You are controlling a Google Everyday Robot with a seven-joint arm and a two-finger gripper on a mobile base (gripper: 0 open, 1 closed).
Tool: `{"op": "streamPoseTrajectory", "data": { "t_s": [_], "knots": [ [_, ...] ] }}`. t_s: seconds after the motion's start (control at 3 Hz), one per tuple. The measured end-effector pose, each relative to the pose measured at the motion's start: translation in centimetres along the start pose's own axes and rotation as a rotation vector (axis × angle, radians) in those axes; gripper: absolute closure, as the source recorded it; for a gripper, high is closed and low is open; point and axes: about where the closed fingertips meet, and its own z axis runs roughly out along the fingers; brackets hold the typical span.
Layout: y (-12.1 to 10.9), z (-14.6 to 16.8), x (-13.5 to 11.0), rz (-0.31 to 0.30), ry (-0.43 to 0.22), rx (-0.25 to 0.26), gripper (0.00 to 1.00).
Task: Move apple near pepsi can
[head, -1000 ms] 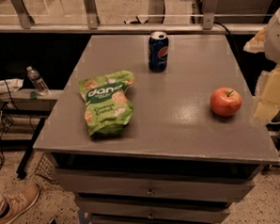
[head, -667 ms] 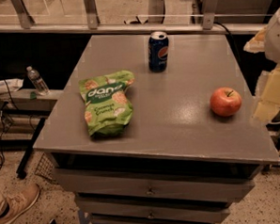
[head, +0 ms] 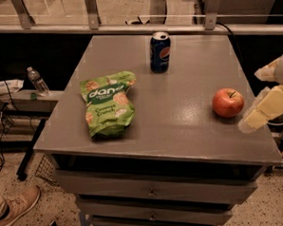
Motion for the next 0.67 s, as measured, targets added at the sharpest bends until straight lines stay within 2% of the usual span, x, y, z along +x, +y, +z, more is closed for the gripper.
{"op": "streamPoseTrajectory", "data": {
  "t_s": [0.33, 0.67],
  "knots": [
    [-1.4, 3.2, 2.0, 0.137, -0.144, -0.008, 0.00],
    [-3.3, 4.3, 3.6, 0.228, -0.227, 0.045, 0.00]
  ]
}}
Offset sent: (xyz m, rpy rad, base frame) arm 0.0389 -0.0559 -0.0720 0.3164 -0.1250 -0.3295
